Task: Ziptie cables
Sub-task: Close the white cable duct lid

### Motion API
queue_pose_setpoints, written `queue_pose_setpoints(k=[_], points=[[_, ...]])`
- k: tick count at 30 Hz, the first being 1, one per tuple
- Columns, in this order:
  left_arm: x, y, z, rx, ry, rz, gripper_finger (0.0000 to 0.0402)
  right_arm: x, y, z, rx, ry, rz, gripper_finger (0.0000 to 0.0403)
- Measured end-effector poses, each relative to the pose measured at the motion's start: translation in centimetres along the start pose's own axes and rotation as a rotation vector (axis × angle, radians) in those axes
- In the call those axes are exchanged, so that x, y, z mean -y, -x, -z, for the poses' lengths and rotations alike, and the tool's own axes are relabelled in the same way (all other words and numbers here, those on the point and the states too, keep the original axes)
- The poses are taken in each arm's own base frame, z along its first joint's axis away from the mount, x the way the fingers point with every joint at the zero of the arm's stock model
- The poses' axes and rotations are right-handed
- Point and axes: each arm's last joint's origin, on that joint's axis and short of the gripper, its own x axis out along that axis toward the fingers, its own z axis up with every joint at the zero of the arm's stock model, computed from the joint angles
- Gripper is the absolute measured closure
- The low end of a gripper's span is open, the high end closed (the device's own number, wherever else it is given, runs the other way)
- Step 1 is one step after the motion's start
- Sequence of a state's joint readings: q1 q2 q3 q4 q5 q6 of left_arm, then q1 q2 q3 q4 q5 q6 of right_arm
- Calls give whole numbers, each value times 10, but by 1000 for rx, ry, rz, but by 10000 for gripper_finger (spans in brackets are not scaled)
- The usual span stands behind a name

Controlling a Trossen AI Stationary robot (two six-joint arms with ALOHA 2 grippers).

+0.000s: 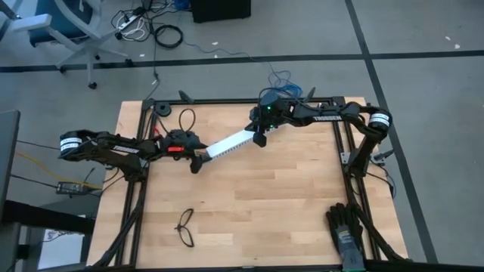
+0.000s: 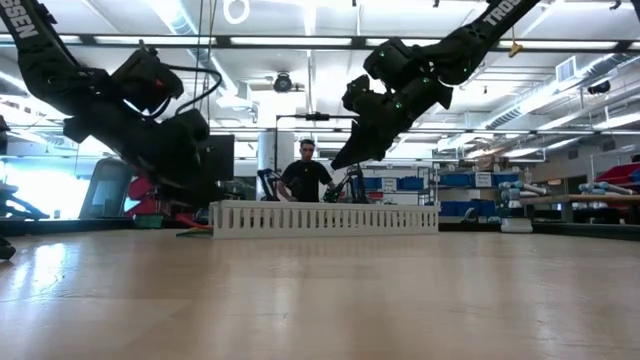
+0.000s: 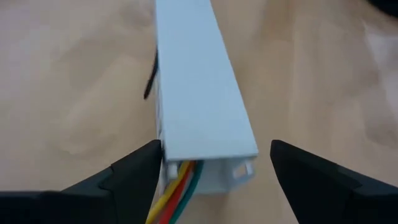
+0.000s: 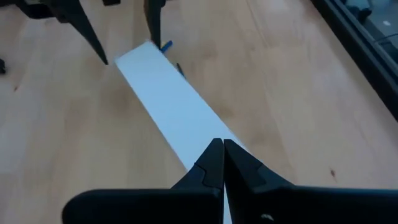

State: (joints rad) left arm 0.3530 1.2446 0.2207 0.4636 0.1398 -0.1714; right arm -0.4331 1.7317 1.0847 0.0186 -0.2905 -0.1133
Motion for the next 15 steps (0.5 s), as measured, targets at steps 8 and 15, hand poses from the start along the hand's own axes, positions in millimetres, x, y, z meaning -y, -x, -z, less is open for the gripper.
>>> queue_pose_setpoints(k=[8,15], points=[[11,-1,9,-81,28,59,90,-2,-1,0,-7,-7,-5,403],[22,-3,16,-118,54,9,90,-8,-2,0,-7,0,-17,403]])
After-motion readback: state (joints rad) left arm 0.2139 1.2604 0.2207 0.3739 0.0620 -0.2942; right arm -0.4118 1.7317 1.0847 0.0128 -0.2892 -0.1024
